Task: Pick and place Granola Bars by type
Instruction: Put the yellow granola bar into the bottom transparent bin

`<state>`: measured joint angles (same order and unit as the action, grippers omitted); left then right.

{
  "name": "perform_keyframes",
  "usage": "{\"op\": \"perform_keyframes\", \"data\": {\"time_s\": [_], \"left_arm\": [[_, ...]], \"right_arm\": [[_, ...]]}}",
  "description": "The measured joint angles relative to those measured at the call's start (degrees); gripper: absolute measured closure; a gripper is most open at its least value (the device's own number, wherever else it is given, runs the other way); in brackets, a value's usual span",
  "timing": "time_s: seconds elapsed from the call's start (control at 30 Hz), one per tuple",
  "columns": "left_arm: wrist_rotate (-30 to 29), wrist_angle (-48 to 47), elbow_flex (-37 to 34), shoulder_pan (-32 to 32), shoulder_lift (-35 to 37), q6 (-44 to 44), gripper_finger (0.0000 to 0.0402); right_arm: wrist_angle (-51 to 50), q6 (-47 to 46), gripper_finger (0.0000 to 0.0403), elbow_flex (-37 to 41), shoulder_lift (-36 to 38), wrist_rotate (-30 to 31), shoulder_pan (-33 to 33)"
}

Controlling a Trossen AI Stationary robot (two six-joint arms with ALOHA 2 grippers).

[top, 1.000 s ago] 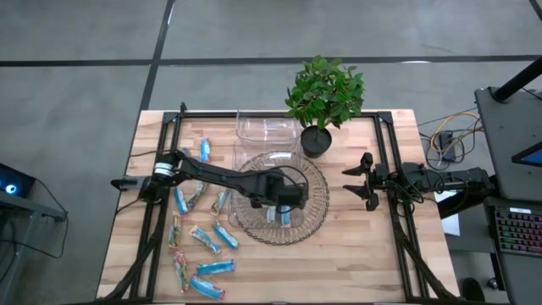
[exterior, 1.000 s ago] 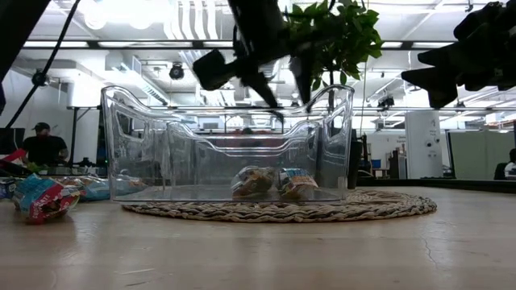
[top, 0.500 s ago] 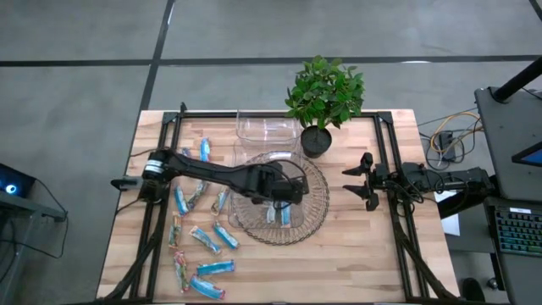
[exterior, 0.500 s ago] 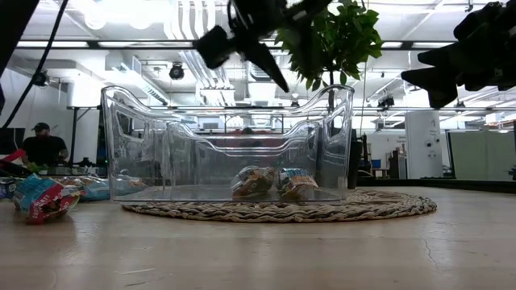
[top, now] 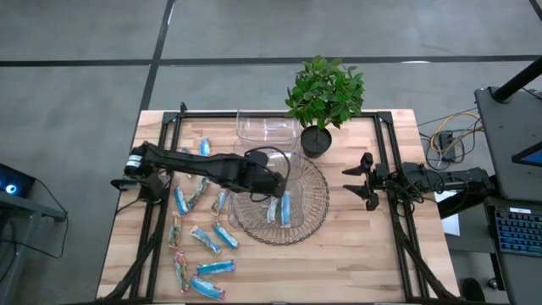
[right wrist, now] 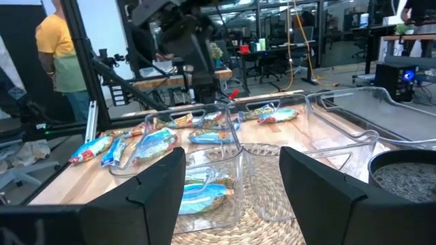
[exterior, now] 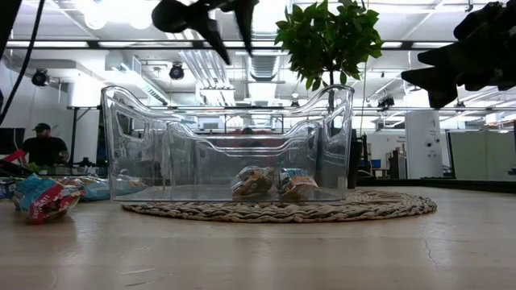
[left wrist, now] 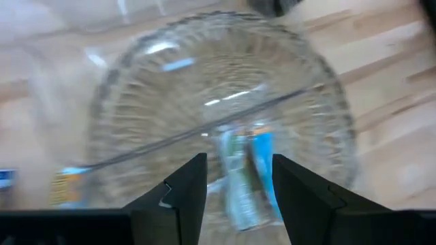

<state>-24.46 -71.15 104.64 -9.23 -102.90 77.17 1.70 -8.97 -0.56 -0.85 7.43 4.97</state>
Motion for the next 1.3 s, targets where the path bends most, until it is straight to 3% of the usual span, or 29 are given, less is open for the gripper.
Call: {"op": "perform_keyframes", "data": {"time_s": [0.3,0.6,0.77,1.07,1.3], "left_arm": [[-1.1,-10.99,-2.4,-0.01,4.73,0.7,0.0255],[1.36,-12.7,-15.66,-1.63,13.86,6.97,0.0255],[4.51,-10.54,-24.92,-2.98,18.72,9.52,0.0255],[8.09,1.65,-39.3,-5.22,24.4,10.1,0.0255],[8.46,8.54,-48.21,-5.53,27.42,10.47,0.0255]], "right_arm": [[0.06,0.0,0.0174,-0.01,-0.01,0.06,-0.01],[0.04,0.0,0.0175,0.0,-0.03,0.03,-0.01],[0.04,0.0,0.0175,0.0,-0.03,0.06,-0.02],[0.04,0.0,0.0174,-0.01,-0.03,0.06,-0.01],[0.04,0.0,0.0177,0.0,-0.03,0.06,-0.01]]}}
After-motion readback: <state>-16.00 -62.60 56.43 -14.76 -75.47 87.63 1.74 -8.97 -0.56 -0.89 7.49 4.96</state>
